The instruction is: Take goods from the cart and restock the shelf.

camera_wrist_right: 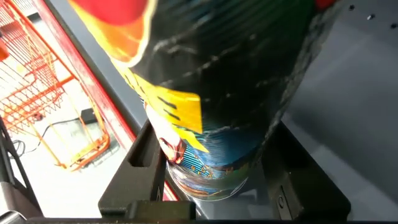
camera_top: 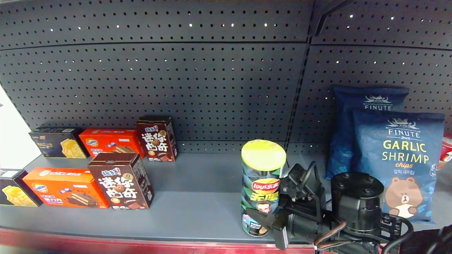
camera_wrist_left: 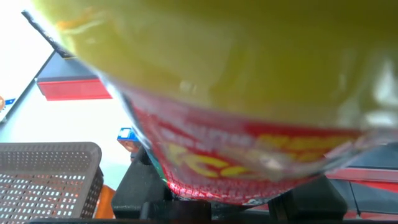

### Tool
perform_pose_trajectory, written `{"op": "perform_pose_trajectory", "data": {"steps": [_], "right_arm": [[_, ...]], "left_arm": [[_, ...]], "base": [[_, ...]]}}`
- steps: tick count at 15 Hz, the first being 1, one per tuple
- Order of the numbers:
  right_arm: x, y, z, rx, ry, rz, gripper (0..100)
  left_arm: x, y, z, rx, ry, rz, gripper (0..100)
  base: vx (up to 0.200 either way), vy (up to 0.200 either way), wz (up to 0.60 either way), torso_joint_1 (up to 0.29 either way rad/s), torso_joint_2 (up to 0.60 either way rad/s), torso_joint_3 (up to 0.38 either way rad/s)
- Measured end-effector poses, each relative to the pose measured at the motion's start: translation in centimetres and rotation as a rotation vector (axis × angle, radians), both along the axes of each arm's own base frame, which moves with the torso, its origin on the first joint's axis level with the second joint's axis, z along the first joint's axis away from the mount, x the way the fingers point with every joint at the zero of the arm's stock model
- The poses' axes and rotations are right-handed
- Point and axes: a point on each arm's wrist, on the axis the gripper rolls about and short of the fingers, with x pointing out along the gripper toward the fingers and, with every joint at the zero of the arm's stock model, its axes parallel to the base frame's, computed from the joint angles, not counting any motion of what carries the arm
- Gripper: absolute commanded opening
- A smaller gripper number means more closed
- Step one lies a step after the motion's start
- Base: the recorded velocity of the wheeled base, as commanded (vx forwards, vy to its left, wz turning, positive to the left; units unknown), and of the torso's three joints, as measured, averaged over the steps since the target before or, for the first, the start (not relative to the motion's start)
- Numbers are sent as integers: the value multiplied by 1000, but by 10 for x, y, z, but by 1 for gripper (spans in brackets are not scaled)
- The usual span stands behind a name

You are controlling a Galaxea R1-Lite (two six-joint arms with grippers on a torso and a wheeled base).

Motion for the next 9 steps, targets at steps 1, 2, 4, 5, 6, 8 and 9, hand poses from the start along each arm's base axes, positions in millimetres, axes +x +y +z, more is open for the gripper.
{"op": "perform_pose_trajectory", "data": {"steps": [1,2,4,5,6,8,9], "right_arm": [[1,0,-2,-5,4,-2,0],[2,1,-4,-8,8,-1,0],[6,4,-5,0,-1,-4,0],[8,6,-5,9,-11,-4,0],[10,8,-8,6,-8,-3,0],[11,10,-10,6,-10,0,100],[12,11,-10,7,-11,2,100]], "left_arm": [[0,0,0,0,0,2,0],[0,0,0,0,1,3,0],[0,0,0,0,3,3,0],[0,0,-1,1,5,3,0],[0,0,-1,0,6,3,0],[0,0,-1,0,7,3,0],[1,0,-2,-1,8,4,0]], "base": [[0,0,0,0,0,0],[0,0,0,0,0,0],[0,0,0,0,0,0],[0,0,0,0,0,0],[0,0,0,0,0,0],[0,0,0,0,0,0],[0,0,0,0,0,0]]}}
